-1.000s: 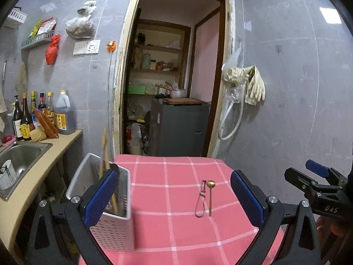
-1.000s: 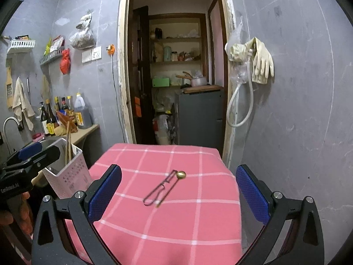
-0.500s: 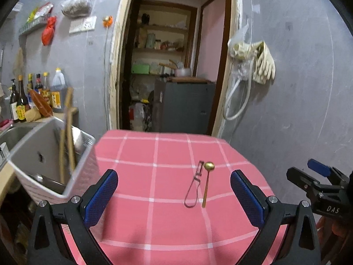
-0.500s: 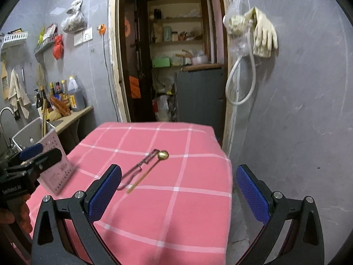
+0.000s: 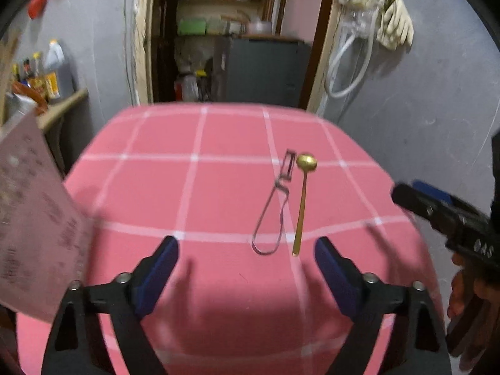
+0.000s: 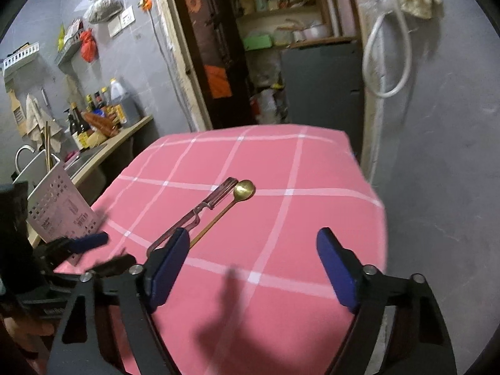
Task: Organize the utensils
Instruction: 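Move both open tools back toward the gold spoon and wire peeler, then close the left tool on the wire peeler while the right tool grasps the gold spoon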
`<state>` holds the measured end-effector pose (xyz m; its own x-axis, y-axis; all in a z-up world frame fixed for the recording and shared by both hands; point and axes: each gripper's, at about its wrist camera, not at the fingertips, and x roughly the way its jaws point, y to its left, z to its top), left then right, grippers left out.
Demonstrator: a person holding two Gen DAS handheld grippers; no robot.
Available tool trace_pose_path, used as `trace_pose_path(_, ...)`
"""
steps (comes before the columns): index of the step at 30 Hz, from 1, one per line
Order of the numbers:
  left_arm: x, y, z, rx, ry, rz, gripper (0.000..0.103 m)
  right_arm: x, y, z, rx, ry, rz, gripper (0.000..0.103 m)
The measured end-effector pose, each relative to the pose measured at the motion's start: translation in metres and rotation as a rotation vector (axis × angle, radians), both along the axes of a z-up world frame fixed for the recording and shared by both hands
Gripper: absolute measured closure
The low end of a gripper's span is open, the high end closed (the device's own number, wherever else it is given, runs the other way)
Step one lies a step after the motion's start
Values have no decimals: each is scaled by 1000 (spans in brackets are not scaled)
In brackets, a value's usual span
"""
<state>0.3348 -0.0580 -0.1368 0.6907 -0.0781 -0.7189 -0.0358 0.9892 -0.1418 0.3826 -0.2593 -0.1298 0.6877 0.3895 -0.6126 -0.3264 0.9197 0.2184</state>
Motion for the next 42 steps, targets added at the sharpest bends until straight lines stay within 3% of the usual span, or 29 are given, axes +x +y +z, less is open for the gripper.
trace_pose_path(1,3,-1,-5,-5,19,-6,31,7,2,-4,3,13,16,37)
trace_pose_path(5,14,-4,-21,-36,83,-26,34,38,8,-20,41,86,66,48)
trace_pose_path(10,21,-11,-23,-2,81,-46,42,67,21,-37,54,152,99,63)
trace_pose_path(17,31,-21,-23,76,87,-69,54,102,47,-45,14,170,143,69)
trace_pose_path(21,35,-24,-21,108,88,-78,68,116,55,-46,-12,188,193,72)
trace_pose_path(23,36,-23,-19,103,85,-87,78,118,60,-46,-23,194,208,87)
trace_pose_path(24,36,-23,-19,100,84,-91,78,119,59,-46,-25,200,212,90)
trace_pose_path(25,37,-22,-19,97,84,-91,78,119,61,-47,-24,201,213,96)
trace_pose_path(30,31,-13,-12,31,62,-85,78,106,51,-41,2,190,190,98)
trace_pose_path(42,-1,3,44,28,-104,-99,79,24,9,1,92,123,46,100)
